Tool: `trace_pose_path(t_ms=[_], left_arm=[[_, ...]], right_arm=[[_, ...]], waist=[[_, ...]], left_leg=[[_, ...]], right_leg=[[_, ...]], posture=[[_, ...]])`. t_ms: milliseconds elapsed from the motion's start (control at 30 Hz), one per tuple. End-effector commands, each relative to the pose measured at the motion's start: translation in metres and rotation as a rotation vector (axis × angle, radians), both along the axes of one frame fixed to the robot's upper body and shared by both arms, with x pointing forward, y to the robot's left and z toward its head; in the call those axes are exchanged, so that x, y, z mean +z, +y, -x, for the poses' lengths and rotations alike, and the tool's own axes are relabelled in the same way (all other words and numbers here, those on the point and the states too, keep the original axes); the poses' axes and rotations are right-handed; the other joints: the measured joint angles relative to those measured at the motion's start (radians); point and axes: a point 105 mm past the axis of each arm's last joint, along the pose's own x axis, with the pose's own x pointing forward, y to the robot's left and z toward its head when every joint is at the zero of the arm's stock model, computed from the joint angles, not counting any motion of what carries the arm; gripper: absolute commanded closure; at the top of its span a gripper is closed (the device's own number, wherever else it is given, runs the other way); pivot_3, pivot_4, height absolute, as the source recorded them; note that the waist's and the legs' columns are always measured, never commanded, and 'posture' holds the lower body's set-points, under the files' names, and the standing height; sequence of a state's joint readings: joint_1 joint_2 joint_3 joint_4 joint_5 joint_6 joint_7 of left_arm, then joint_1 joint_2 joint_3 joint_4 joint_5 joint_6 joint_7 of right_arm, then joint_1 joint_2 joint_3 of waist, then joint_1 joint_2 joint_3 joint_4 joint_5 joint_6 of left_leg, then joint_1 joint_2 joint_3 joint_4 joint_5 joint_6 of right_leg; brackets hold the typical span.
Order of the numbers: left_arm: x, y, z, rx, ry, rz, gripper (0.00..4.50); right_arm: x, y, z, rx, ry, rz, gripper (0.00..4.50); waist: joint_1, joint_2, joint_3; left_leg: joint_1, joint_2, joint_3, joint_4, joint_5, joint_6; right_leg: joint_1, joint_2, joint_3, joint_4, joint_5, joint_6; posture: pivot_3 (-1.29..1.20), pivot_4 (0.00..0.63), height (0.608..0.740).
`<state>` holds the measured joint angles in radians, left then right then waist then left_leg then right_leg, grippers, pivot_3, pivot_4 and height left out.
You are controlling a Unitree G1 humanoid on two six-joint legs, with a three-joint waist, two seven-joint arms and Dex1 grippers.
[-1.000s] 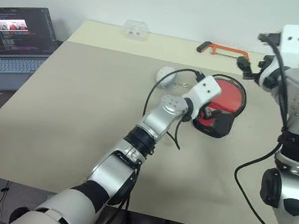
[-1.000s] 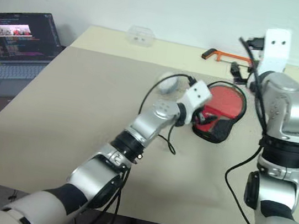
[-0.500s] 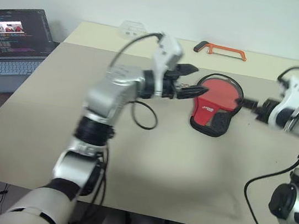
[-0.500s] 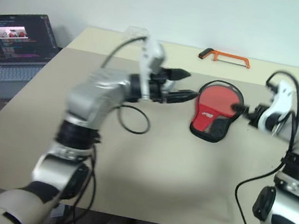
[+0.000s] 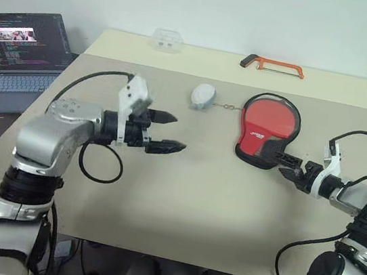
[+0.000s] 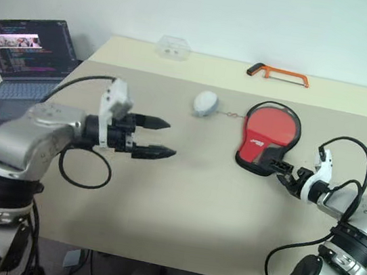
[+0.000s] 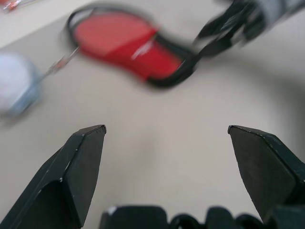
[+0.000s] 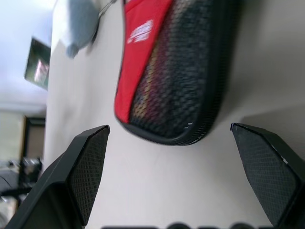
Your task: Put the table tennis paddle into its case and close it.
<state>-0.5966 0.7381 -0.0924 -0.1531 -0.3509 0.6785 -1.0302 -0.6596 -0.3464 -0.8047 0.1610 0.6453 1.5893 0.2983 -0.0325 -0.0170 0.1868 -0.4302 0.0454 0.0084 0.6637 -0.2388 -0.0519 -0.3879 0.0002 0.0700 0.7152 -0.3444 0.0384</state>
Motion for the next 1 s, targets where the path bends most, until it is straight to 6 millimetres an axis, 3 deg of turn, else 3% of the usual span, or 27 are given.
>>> trace_pose_path(t_ms=[33, 167, 433, 800, 1000], left_arm=[[0.004, -0.004, 0.005, -0.018, -0.069, -0.023, 0.03], [0.003, -0.005, 0.007, -0.018, -0.068, -0.018, 0.03], [0.001, -0.003, 0.006, 0.005, -0.071, -0.025, 0.03], [-0.002, -0.003, 0.007, 0.017, -0.069, -0.024, 0.03], [-0.002, -0.003, 0.009, 0.02, -0.067, -0.024, 0.03]], right_arm=[[-0.006, -0.014, -0.003, -0.084, 0.009, 0.018, 0.0], [-0.009, -0.014, -0.005, -0.099, 0.011, -0.004, 0.0], [-0.009, 0.021, -0.017, -0.039, -0.003, -0.06, 0.0], [-0.005, 0.061, -0.023, 0.067, -0.02, -0.106, 0.0], [0.001, 0.072, -0.029, 0.087, -0.045, -0.131, 0.0]], waist=[[0.0, 0.0, 0.0], [0.0, -0.001, -0.001], [-0.022, -0.005, -0.003], [-0.056, -0.005, -0.003], [-0.055, -0.005, -0.003]], left_leg=[[0.0, 0.0, 0.0, 0.0, 0.0, 0.0], [0.0, 0.0, -0.001, 0.0, 0.0, 0.001], [0.015, 0.0, 0.001, -0.001, -0.001, 0.001], [0.015, 0.002, 0.0, -0.003, -0.001, 0.001], [0.015, 0.002, 0.0, -0.004, -0.001, 0.001]], right_leg=[[0.0, 0.0, 0.0, 0.0, 0.0, 0.0], [0.001, 0.0, 0.0, 0.0, 0.0, 0.0], [0.014, 0.001, 0.001, 0.0, 0.0, 0.0], [0.013, 0.008, 0.002, -0.001, 0.001, -0.002], [0.012, 0.009, 0.003, -0.002, 0.001, -0.002]], posture=[[0.0, 0.15, 0.74], [0.0, 0.15, 0.74], [0.0, 0.15, 0.74], [0.0, 0.15, 0.74], [0.0, 0.15, 0.74]])
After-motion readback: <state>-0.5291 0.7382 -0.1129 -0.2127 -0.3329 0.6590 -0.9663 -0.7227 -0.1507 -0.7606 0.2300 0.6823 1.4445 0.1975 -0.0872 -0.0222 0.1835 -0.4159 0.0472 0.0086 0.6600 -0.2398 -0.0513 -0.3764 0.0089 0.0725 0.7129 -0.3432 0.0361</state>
